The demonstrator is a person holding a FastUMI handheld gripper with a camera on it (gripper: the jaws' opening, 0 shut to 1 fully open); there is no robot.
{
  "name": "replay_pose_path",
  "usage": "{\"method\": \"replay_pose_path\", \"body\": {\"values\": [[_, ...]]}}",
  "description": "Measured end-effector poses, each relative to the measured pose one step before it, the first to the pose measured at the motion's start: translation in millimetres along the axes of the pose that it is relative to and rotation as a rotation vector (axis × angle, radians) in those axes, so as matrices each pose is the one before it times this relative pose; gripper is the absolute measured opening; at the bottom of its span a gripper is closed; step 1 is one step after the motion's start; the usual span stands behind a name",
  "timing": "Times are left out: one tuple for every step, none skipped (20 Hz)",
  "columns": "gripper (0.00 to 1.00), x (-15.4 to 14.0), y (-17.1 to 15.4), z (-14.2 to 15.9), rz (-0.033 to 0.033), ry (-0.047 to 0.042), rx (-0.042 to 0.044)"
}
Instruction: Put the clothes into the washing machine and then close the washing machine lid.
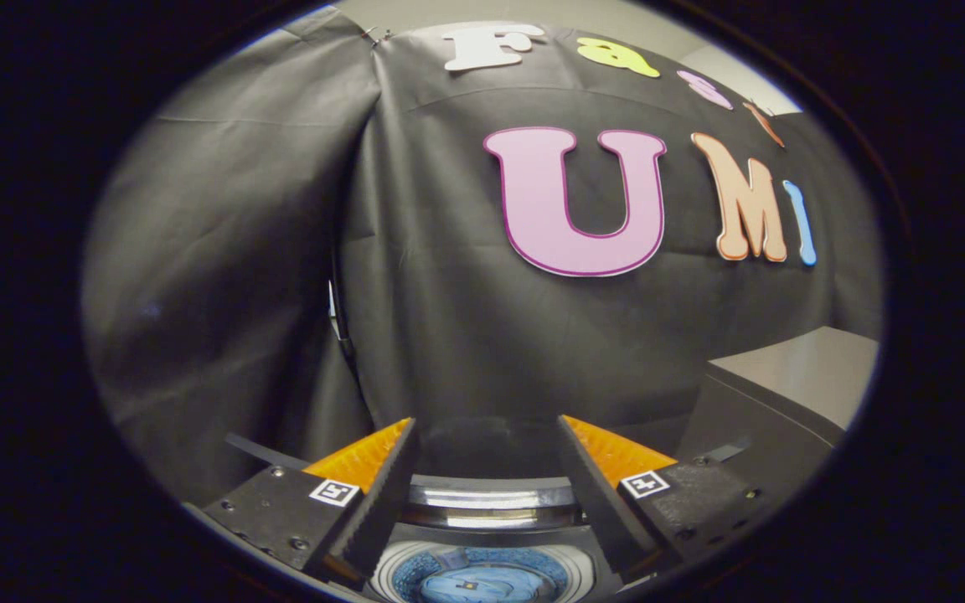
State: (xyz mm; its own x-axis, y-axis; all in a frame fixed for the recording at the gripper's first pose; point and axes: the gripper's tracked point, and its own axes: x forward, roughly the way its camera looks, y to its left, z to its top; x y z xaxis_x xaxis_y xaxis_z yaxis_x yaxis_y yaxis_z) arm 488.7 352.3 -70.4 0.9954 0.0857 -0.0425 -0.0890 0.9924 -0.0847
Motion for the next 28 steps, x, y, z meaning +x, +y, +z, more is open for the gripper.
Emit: {"method": "replay_pose_path", "body": {"values": [[0.98,1.64,0.53,-0.99,0.00069,-0.00734,0.00325],[0.98,-0.6,0.08,-0.09,-0.00152,-0.0028,0.00199],[0.98,1.14,-0.68,-1.6,-0.00166,0.00204,-0.00248],[0.98,-0.26,-0.58,-0.14,-0.00203,-0.00013,-0.00107],[0.98,-0.38,0.07,-1.25,-0.00651,0.00383,0.00742],[0.98,-0.96,-0.28,-0.36,-0.00719,-0.00143,-0.00066],[0.98,0.95,-0.92,-0.95,-0.00777,-0.00317,-0.00096],[0.98,-2.56,-0.31,-0.93,-0.00645,0.001,0.00452],[0.98,0.91,-1.58,-3.56,-0.01387,0.00184,0.00739],[0.98,-1.18,-1.24,-7.14,-0.01209,0.02668,0.00599],[0.98,-3.58,-0.2,-0.9,-0.01291,0.01586,0.01174],[0.98,-3.9,-1.91,-4.1,-0.01033,0.01006,0.00792],[0.98,4.73,1.03,2.2,-0.00573,0.00036,0.00539],[0.98,1.5,0.41,-0.07,-0.00107,0.00984,-0.00265],[0.98,0.63,-1.05,0.05,-0.00552,0.00708,-0.00205],[0.98,-1.98,-0.35,2.3,-0.00144,0.0098,0.00191],[0.98,-1.63,0.67,2.09,0.00008,0.00487,0.00475],[0.98,-1.09,0.34,2.5,0.00532,0.0043,0.00138],[0.98,1.88,-0.89,-2.91,0.00193,0.00487,-0.0011],[0.98,-1.4,-0.15,-1.12,0.0033,0.00504,-0.00524],[0.98,1.08,0.78,-0.89,0.00269,0.00191,-0.00522],[0.98,-1.09,-0.28,0.33,0.00242,0.0054,-0.00407],[0.98,1.11,0.26,-0.2,0.00294,-0.00007,-0.00314],[0.98,-1.02,0.31,-0.72,0.00344,0.00326,-0.00614],[0.98,0.55,0.02,0.93,0.00416,0.00476,-0.00325],[0.98,-1.41,0.2,1.46,0.00114,-0.0029,-0.00435],[0.98,0.93,-0.34,0.06,0.00119,0.00013,-0.00466],[0.98,-0.74,-0.1,-0.39,0.00123,0.00137,-0.00107]]}}
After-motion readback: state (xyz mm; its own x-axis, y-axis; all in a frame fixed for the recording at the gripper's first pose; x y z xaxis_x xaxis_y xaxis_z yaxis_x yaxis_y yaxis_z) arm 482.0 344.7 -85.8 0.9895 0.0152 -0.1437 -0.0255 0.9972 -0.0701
